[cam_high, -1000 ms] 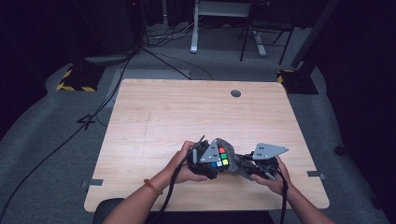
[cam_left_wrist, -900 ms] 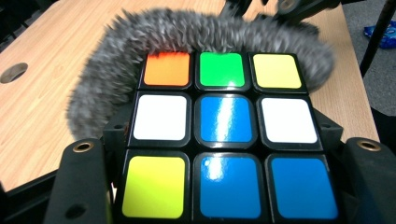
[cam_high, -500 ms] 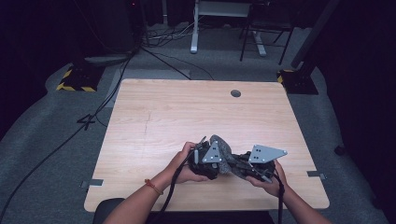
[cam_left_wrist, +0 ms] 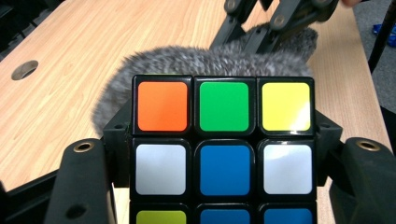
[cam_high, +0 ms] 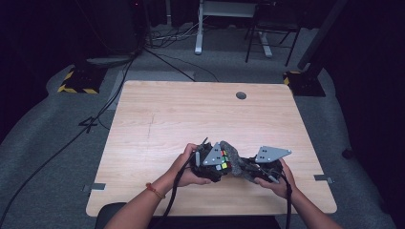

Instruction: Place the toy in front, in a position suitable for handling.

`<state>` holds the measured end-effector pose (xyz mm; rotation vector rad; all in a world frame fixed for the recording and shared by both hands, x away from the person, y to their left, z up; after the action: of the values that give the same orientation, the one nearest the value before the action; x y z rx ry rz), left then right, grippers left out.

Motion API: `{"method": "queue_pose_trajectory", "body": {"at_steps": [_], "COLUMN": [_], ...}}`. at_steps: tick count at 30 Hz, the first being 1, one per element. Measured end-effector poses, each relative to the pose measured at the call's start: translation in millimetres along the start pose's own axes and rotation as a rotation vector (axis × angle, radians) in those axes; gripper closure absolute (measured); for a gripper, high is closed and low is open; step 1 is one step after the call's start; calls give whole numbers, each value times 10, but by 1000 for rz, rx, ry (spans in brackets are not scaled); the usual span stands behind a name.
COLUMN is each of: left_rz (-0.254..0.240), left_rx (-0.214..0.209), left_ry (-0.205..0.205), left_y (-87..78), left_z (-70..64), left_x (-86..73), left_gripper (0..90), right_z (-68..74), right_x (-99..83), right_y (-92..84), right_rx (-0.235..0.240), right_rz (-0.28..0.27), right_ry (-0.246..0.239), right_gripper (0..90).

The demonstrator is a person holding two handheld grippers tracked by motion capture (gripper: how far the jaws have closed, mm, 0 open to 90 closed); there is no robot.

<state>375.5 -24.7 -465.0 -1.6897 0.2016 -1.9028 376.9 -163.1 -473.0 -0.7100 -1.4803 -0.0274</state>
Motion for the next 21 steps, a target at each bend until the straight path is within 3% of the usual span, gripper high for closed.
{"method": "queue_pose_trajectory", "body": {"at_steps": [2,7,13,15,21], "left_rz": [12,24,24,8,-56], "left_rx": [-6,-18,-9,-6,3], "left_ry": [12,26,32,30,16], "left_y": [32,75,59,34,-69], "left_z": [-18,-62,-50,-38,-13], "left_x": [-7,-8,-5,12,97], "left_gripper": [334,334,334,334,334], "right_z": [76,176,99,17,-43], "right_x": [143,285,174,67,-39], "right_y": [-48,-85,-43,-19,-11], "right_rx": [8,0,-1,-8,-2], "right_rz": [-48,-87,-51,-19,8], "right_ry": [-17,-60,-31,-4,30], "right_gripper": [782,782,782,782,781]}}
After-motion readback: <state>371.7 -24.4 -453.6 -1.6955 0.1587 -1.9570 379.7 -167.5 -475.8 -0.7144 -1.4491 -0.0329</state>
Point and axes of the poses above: each handheld gripper's, and its own axes: y roughly forward along the jaws, x roughly out of its top, z roughly to its left, the point moved 7 cm from there along y, roughly forward along the jaws, and after that the axes turned 9 degrees about -z, right-handed, at the moved point
